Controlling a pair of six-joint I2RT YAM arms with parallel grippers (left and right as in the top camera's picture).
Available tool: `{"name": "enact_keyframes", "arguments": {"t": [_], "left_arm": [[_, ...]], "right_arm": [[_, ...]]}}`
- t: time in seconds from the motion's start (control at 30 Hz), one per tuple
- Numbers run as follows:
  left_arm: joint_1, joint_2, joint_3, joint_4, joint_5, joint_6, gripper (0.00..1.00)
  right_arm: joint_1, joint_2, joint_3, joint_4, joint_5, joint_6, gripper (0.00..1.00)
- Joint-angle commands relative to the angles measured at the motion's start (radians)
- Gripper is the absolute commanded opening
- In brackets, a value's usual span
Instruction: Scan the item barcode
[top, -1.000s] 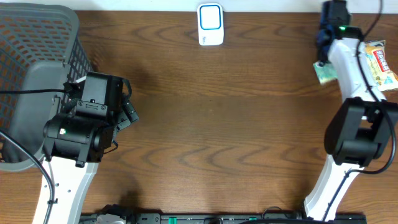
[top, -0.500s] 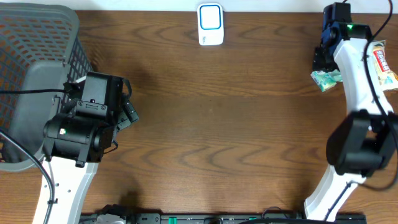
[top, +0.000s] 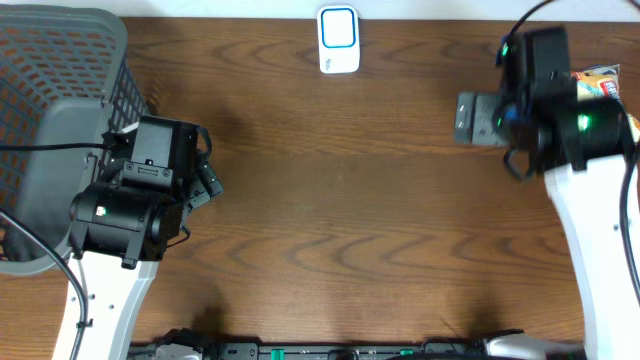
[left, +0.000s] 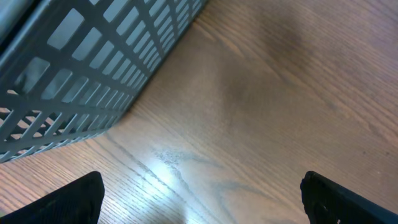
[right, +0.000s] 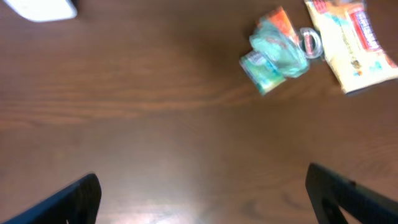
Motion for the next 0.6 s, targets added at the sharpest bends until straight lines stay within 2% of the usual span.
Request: {"name": "enact_keyframes", "arguments": {"t": [0.0, 0.17, 0.37, 0.57], "left_arm": [[0.005, -0.001, 0.002, -0.002, -0.020, -0.004, 1.00], [0.005, -0.001, 0.002, -0.002, -0.020, -0.004, 1.00], [0.005, -0.002, 0.002, -0.002, -0.020, -0.004, 1.00], [0.005, -0.001, 0.002, -0.002, -0.020, -0.004, 1.00]], "right_arm": [[0.072, -0.138, -0.155, 0.007, -0.032, 0.018, 0.99], [0.100, -0.229, -0.244, -0.027, -0.148, 0.018, 0.99], [0.100, -0.230, -0.248, -0.131, -0.253, 0.018, 0.99], [0.100, -0.230, -0.248, -0.141, -0.274, 0.018, 0.99]]}}
